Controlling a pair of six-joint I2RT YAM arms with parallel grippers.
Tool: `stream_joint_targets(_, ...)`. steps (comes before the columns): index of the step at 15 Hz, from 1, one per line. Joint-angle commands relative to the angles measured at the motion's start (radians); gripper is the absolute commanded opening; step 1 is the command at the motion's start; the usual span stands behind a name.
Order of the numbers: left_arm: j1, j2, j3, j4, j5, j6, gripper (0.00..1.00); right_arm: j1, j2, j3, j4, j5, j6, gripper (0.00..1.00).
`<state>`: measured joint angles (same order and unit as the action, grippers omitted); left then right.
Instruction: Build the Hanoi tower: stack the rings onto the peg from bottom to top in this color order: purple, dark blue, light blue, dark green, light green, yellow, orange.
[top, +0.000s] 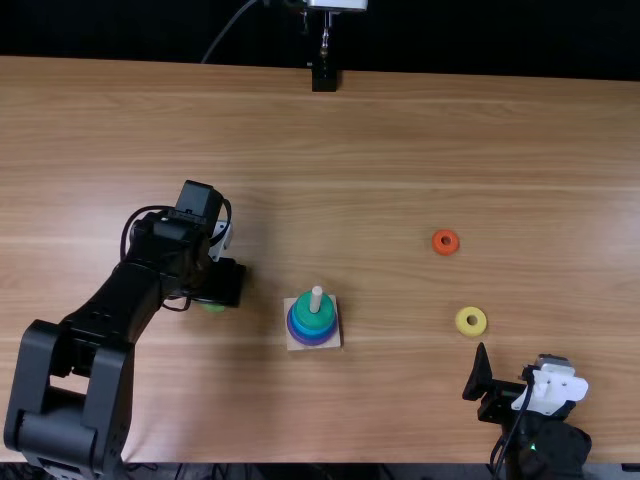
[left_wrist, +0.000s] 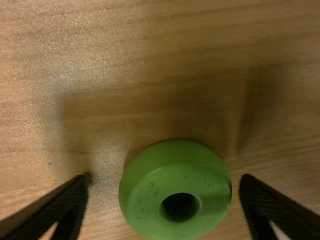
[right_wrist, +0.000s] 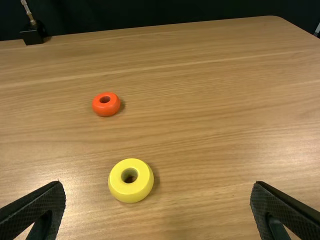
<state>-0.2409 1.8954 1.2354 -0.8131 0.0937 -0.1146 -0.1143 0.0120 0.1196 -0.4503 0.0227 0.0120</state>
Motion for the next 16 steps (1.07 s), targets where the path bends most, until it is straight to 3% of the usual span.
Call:
stream_joint_targets(1, 0.008, 0.018, 0.015, -0.001, 0.013, 0.023, 0.19, -0.008, -0.012, -0.107, -0.059, 0.012, -0.001, 1.00)
stream_joint_targets(3, 0.008, 0.016, 0.015, -0.004, 0.009, 0.023, 0.17, -0.008, -0.012, -0.107, -0.059, 0.012, -0.001, 1.00)
stream_joint_targets(6, 0.003, 0.010, 0.016, -0.010, -0.002, 0.024, 0.00, -0.008, -0.012, -0.107, -0.059, 0.012, -0.001, 1.00)
stream_joint_targets(10, 0.002, -0.058, 0.053, -0.024, -0.014, 0.019, 0.00, -0.008, -0.012, -0.106, -0.059, 0.012, -0.001, 1.00)
stream_joint_targets(16, -0.003, -0.091, 0.302, -0.400, -0.018, 0.010, 0.00, -0.008, -0.012, -0.107, -0.059, 0.012, -0.001, 1.00)
